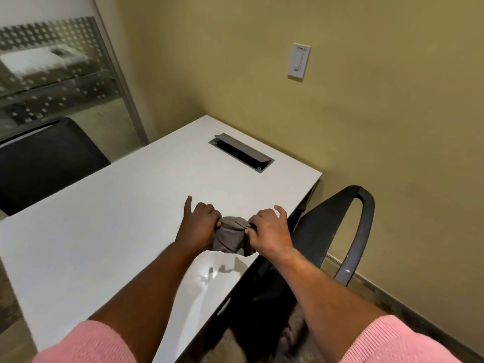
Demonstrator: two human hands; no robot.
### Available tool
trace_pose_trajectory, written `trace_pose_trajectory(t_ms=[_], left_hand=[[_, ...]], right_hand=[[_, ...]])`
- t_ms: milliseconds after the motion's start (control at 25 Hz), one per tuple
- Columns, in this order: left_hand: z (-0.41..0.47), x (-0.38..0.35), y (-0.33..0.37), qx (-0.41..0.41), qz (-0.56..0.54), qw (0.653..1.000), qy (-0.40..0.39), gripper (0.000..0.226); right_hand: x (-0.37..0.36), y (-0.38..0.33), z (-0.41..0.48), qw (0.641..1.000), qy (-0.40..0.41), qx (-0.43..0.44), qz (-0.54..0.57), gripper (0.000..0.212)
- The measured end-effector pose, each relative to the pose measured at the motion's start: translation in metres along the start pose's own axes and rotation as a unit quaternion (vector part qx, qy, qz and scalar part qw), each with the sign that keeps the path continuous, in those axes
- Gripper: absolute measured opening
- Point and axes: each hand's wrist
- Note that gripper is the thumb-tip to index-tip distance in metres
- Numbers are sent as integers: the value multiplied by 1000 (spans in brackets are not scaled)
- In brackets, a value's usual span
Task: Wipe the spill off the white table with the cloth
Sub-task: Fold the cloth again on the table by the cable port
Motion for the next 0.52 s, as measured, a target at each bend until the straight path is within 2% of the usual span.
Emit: trace_pose_trajectory(t_ms=[160,320,520], left_hand=[[98,-12,42,-7,10,1000,-24,16],[205,-27,80,-51,44,995,-78,24],[307,-58,124,-67,67,991,-98,29]], right_hand=[[14,76,71,999,-41,-26,-23,25],[19,154,142,995,-53,-78,-27,19],[12,233,207,990,-68,-116,-39,22]])
Point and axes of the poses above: each hand's wrist, its own z-axis towards the middle knuckle, its own x-axis out of the back of the hand, y = z × x, and after that the axes turned 15 degrees about z, right-handed
